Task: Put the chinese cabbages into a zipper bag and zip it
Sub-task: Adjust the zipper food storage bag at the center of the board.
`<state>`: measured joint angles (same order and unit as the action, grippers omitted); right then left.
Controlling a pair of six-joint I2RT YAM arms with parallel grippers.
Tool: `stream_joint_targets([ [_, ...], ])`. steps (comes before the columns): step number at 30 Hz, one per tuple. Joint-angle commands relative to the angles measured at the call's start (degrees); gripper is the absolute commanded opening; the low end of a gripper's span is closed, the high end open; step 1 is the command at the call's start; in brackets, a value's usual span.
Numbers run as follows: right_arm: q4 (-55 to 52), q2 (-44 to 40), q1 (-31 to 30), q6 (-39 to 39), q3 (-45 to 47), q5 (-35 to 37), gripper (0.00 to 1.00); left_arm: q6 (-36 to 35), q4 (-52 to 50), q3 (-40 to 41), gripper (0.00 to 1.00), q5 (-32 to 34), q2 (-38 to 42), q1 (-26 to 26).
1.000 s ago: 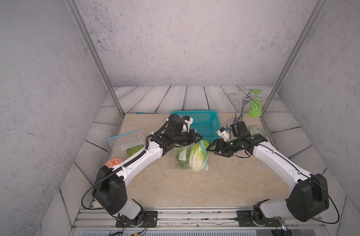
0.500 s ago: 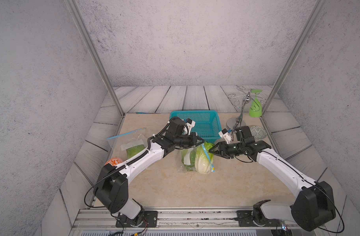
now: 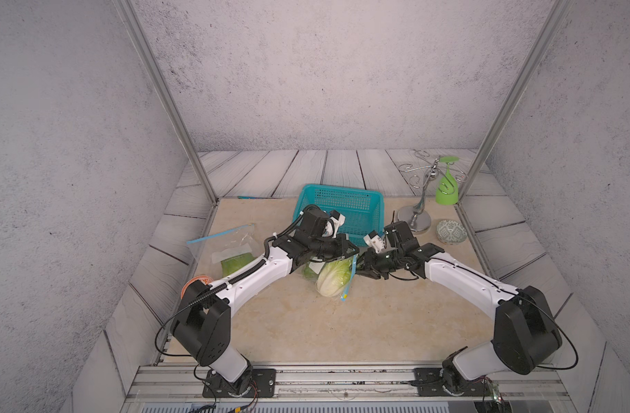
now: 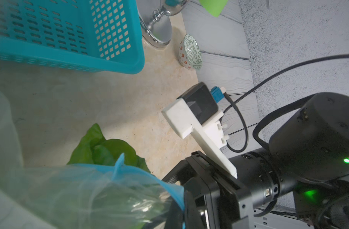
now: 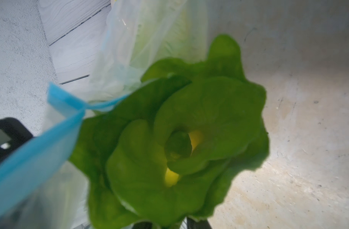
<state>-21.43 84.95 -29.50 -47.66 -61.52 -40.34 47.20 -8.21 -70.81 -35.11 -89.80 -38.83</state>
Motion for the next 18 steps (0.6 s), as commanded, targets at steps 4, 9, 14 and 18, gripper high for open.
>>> stream_joint_targets([
  [4,-5.33,-3.97,-0.5,2.79,-6.43,-0.77,0.54,3.27,5.05,-0.27,0.0,-3.12,5.23,0.59],
  [9,-15.52,-7.33,1.43,8.61,-9.67,-1.12,0.63,4.66,6.78,2.99,0.0,2.28,9.96,2.81],
  [14,-23.74,-9.88,3.19,11.44,-11.87,-0.84,0.67,8.35,13.19,5.25,0.0,4.14,8.57,4.13],
  [18,-26.95,-12.73,3.63,11.84,-11.31,2.59,0.68,10.61,18.11,6.91,0.0,4.78,7.67,4.2],
])
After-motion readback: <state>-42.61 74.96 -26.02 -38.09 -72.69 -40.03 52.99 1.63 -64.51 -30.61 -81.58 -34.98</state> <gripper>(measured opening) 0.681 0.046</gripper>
